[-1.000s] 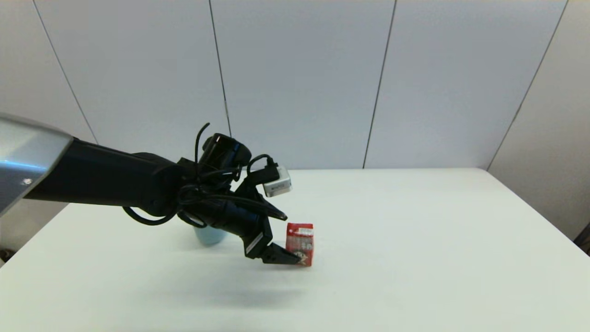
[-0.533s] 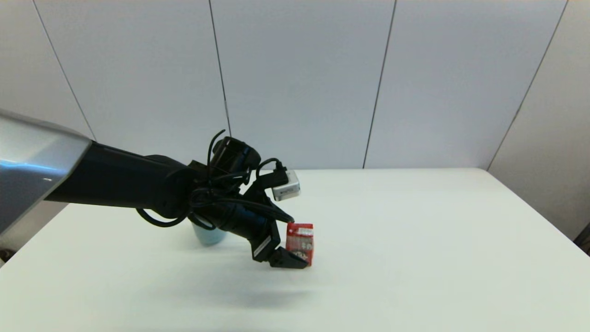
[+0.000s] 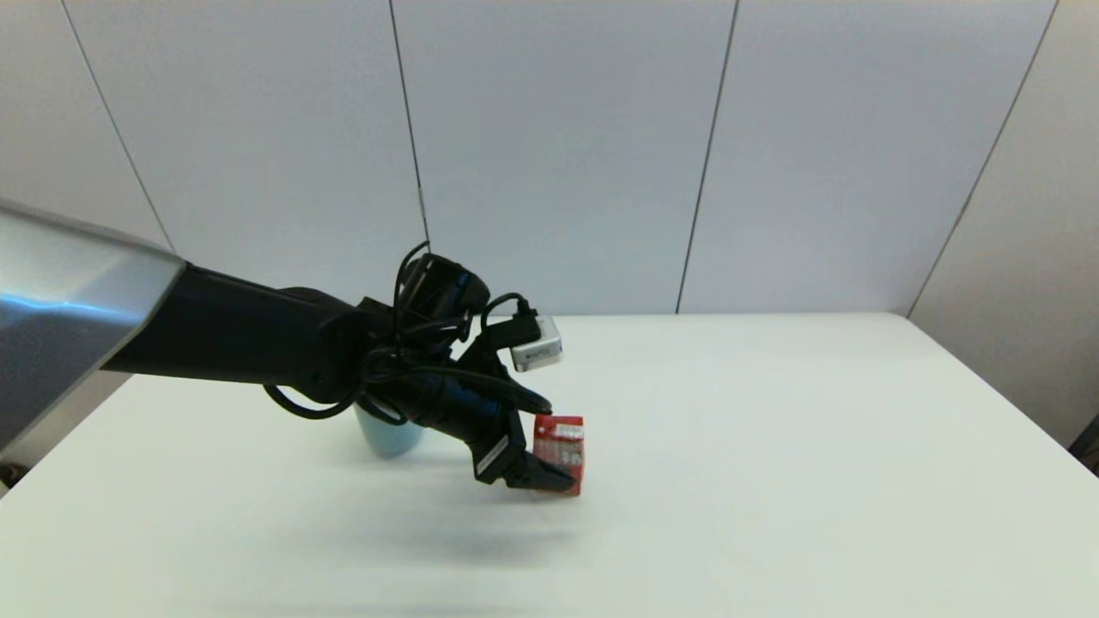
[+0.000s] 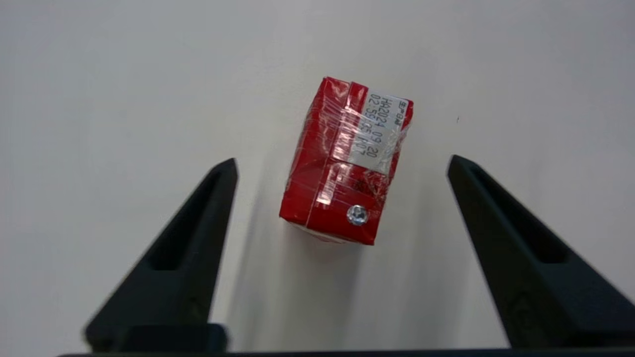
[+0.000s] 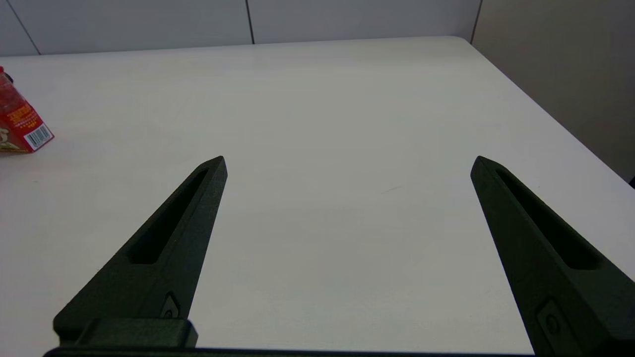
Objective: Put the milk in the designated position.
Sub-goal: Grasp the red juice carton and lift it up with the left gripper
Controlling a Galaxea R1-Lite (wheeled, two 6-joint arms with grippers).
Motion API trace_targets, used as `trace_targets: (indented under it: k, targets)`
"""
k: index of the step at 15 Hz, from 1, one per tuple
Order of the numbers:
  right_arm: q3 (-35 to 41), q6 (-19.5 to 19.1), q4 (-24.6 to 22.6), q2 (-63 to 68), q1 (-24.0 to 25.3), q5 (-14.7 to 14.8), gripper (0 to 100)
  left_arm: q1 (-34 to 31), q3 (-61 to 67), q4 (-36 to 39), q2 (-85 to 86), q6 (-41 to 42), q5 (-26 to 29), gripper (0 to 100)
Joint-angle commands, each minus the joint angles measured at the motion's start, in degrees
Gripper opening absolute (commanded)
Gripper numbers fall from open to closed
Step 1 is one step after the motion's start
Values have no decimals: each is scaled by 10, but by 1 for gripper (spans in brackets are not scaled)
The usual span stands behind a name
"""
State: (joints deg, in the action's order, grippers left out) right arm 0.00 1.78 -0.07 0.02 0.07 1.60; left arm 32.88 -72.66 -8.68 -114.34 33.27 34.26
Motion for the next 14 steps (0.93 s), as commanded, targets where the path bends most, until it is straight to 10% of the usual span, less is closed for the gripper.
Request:
trace_targets:
  k: [1, 14]
  targets:
    - [0, 0, 0, 1, 0, 1, 100, 0, 0, -1, -1, 2, 2, 0]
    - [0, 0, 0, 1, 0, 1, 100, 0, -1, 0, 30, -12, 3, 0]
